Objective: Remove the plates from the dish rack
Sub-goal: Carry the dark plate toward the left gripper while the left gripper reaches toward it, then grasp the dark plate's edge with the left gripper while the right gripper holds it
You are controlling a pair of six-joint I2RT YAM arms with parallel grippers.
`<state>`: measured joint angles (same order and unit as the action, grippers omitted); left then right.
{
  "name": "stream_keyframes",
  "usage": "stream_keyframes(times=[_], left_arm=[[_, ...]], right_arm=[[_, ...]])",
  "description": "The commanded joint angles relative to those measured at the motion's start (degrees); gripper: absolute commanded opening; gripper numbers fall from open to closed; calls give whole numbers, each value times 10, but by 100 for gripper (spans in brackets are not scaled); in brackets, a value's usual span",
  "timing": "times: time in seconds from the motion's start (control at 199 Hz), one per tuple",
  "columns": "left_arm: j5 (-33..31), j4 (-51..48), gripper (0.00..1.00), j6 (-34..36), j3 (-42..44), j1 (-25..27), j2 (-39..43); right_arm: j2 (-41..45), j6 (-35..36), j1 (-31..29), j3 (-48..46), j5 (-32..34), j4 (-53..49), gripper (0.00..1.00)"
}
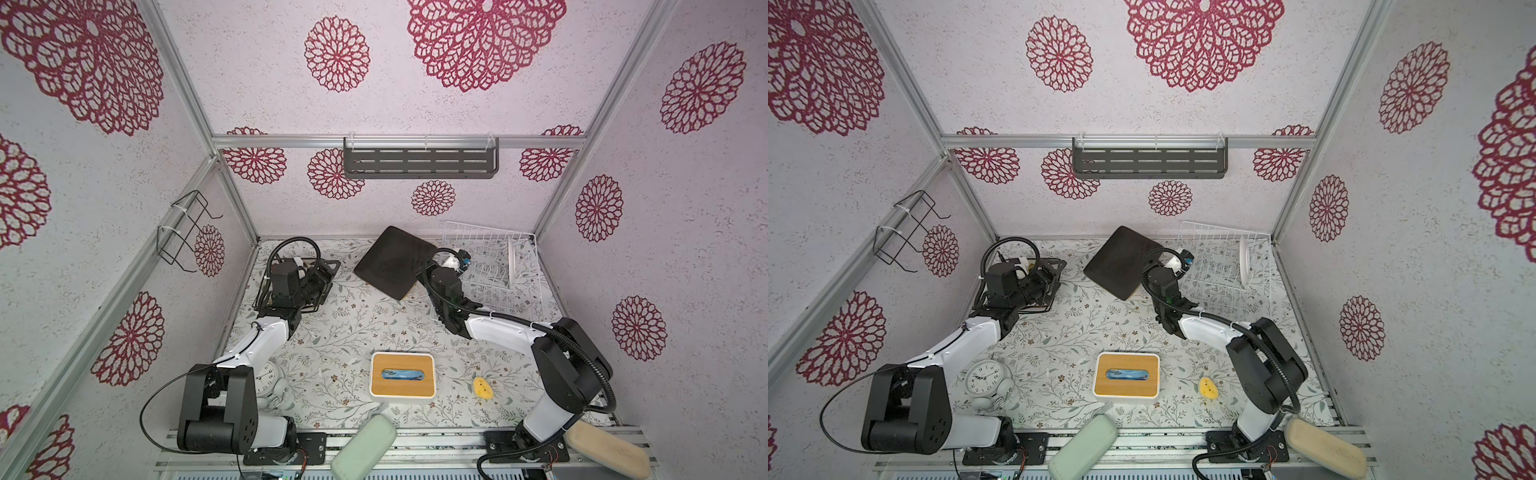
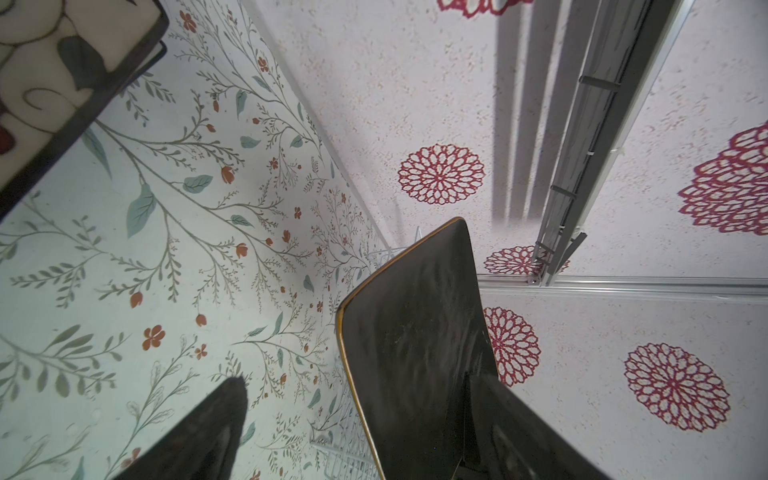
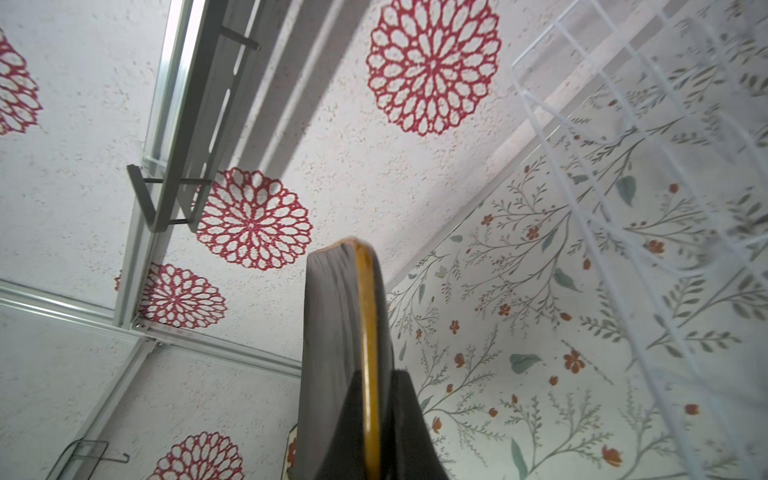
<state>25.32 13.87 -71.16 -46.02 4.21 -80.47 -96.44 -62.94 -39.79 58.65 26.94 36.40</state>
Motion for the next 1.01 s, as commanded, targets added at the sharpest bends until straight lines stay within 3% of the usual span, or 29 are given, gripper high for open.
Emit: stream_keyframes(times=[0.0,0.231,0.543,0.729,0.88,1.001], left_arm=[[11,76,89,-33,17,6,-2],[-10,103,81,-46,28,35,-7],[-67,161,73,-79,49,81,-16],[-53,206,69,-99,43,86,-47],[-51,276,55,-130,46,93,-74],[-53,274,48,-126,41,94,-75]], right_arm=[[2,-63,-12,67,4,167,0],[-40,-73,-30,109,-13,174,0],[-39,-72,-30,99,-4,199,0],[-36,-82,-29,109,-32,198,0],[-38,-89,-29,110,-48,208,0],[-32,-88,-29,110,-52,200,0]])
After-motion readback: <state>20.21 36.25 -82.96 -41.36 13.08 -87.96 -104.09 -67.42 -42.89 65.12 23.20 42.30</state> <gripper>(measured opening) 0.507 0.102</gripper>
